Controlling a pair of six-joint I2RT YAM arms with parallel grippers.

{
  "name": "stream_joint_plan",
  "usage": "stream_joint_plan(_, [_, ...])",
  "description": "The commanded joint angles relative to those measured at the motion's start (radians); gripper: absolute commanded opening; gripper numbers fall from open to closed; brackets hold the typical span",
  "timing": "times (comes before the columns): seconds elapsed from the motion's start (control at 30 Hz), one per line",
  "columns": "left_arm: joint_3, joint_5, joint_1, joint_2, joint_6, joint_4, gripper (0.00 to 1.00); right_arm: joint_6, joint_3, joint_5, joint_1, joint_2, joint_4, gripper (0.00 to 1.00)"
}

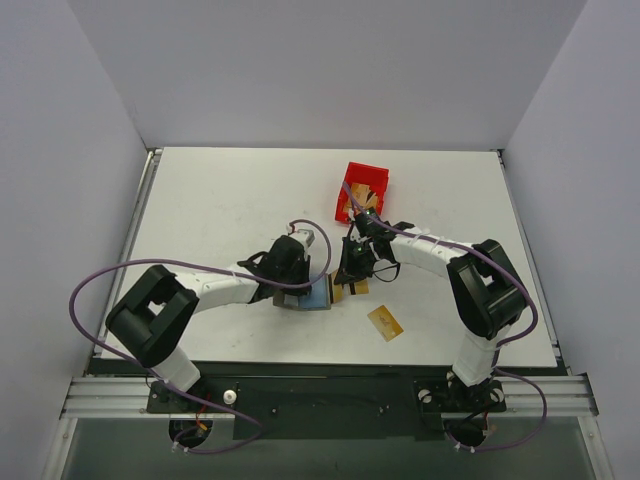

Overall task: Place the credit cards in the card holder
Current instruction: Insert the credit card into the card holder.

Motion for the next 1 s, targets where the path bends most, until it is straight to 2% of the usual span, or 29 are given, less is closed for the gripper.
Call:
stream_joint_plan(0.0, [-0.029, -0.077, 0.002, -0.009, 0.017, -0.164, 0.00, -0.003, -0.003, 0.032, -0.006, 0.029, -0.027, 0.00])
stream_joint_plan(0.67, [-0.078, -0.089, 0.002, -0.040, 0.008, -0.184, 0.00, -0.003, -0.011, 0.041, -0.019, 0.019, -0.026, 0.00])
stream_joint_plan(0.97, [-0.085, -0.086, 0.002, -0.032, 0.002, -0.170, 0.00, -0.005, -0.049, 0.044, -0.022, -0.109, 0.060, 0.00])
